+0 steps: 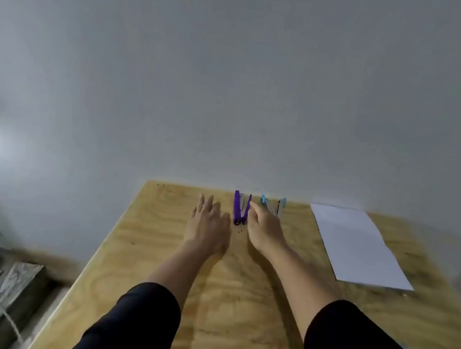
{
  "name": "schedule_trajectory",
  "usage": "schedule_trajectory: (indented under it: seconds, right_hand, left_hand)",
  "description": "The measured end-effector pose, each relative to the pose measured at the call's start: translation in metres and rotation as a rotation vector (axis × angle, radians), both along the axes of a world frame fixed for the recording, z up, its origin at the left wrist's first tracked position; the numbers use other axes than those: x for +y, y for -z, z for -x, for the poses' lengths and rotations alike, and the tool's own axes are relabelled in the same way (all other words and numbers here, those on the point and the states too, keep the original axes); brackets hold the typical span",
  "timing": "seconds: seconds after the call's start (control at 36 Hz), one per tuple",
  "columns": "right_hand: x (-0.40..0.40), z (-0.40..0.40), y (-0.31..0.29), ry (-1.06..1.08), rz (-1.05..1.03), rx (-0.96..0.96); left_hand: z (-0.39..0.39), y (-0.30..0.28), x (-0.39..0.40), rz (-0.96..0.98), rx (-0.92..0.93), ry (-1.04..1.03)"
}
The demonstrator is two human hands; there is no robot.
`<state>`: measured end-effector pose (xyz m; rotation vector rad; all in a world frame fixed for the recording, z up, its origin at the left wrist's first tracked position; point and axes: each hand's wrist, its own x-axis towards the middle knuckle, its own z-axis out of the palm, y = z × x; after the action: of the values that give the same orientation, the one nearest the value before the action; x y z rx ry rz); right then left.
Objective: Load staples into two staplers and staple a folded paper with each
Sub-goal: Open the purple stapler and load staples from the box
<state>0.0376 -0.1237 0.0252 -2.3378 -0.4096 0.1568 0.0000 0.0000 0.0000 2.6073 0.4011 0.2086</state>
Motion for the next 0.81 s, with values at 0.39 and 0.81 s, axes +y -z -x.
schedule_trajectory:
  seconds: [0.39, 0.81]
  right_hand:
    - [0.017, -0.032, 0.017, 0.247, -0.253, 0.161]
    - [0.005, 0.029, -0.012, 0.202, -0.528, 0.17]
  left_hand:
    - [-0.044, 0.013, -0.015, 0.091, 0.054, -0.009]
    - [0.025, -0.013, -0.018, 0.483, -0.146, -0.067]
